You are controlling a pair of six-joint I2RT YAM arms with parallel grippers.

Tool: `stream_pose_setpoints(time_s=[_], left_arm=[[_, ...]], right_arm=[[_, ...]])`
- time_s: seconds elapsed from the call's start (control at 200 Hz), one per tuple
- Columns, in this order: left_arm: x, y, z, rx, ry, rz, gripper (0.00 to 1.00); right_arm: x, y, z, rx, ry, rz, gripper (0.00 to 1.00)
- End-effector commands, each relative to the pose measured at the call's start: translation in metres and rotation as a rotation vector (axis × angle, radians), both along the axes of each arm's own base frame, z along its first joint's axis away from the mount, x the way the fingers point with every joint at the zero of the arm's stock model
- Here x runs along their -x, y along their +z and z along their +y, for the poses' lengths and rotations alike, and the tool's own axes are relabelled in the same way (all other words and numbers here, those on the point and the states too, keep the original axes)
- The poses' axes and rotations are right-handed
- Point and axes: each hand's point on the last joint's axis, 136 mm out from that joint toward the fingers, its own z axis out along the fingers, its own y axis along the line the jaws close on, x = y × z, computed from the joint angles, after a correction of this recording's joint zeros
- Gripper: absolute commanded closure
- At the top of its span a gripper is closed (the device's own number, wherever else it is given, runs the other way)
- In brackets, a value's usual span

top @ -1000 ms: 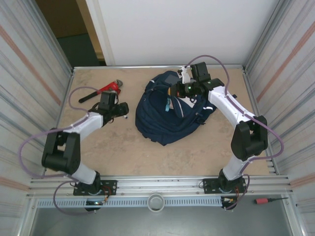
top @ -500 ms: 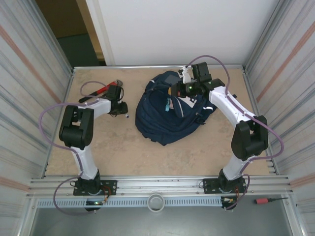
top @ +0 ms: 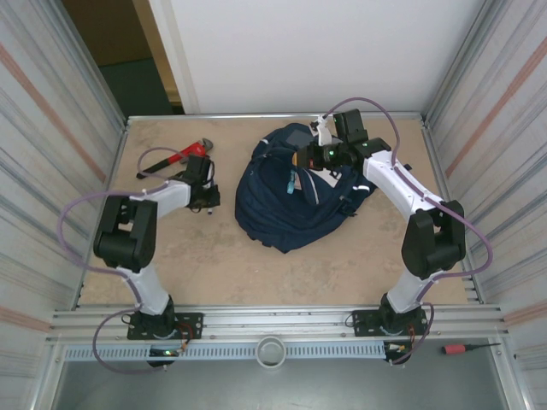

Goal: Pack the student bag

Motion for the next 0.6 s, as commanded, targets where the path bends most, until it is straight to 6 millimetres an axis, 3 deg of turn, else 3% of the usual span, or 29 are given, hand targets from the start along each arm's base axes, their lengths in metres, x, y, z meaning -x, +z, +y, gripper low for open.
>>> stream_pose_setpoints(time_s=[0.0,0.14,0.25,0.366,0.451,0.596], left_arm=[[0.010,0.064,-0.020,0.087,-0.045,-0.159,0.90],[0.043,0.137,-0.074,0.268,-0.148,-0.345,0.89],[0.059,0.175,-0.121,0.441,-0.219,-0.427,0.89],[0.056,0.189,-0.166,0.520,-0.288,-0.426,0.87],[0.046,0.187,-0.194,0.575,-0.305,-0.399,0.87],[0.030,0.177,-0.216,0.608,-0.260,-0.388,0.87]], right_arm=[[-0.004,0.023,-0.003,-0.046,-0.014,-0.056,1.00],[-0.007,0.020,-0.003,-0.040,-0.019,-0.051,1.00],[-0.011,0.019,-0.002,-0.042,-0.021,-0.047,1.00],[-0.011,0.017,0.001,-0.048,-0.020,-0.043,1.00],[-0.011,0.017,0.001,-0.048,-0.021,-0.038,1.00],[-0.009,0.020,-0.001,-0.047,-0.027,-0.047,1.00]])
